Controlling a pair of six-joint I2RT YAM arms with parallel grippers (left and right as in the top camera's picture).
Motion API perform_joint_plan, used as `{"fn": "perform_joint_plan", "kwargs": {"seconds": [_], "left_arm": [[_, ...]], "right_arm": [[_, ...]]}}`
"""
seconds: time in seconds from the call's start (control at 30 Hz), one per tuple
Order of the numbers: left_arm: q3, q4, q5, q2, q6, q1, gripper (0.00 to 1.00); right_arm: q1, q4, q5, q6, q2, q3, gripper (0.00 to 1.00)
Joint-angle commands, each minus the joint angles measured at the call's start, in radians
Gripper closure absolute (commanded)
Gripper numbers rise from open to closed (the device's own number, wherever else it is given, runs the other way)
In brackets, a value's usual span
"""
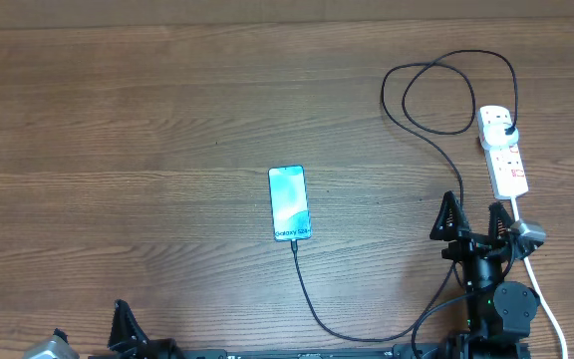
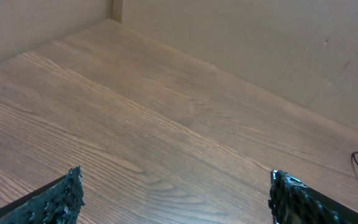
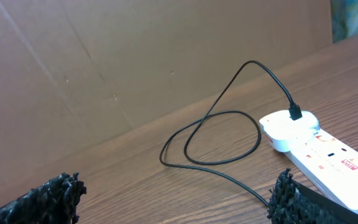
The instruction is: Plug charger to phone and switch on socket
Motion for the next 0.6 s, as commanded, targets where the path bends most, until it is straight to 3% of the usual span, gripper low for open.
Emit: {"fn": "perform_joint_plan", "kwargs": {"seconds": [0.0, 0.37, 0.57], "left_arm": [[0.003, 0.003, -0.010, -0.011, -0.011, 0.005, 0.00], [-0.014, 0.034, -0.007, -0.011, -0.006, -0.050, 0.00], [-0.090, 0.139, -0.003, -0.012, 0.077, -0.049, 0.00]], "right_arm": [[0.005, 0.002, 0.013, -0.008, -0.012, -0.011, 0.00], [0.005, 0.002, 0.013, -0.008, -0.012, -0.011, 0.00], [0.005, 0.002, 0.013, -0.008, -0.012, -0.011, 0.00]]}}
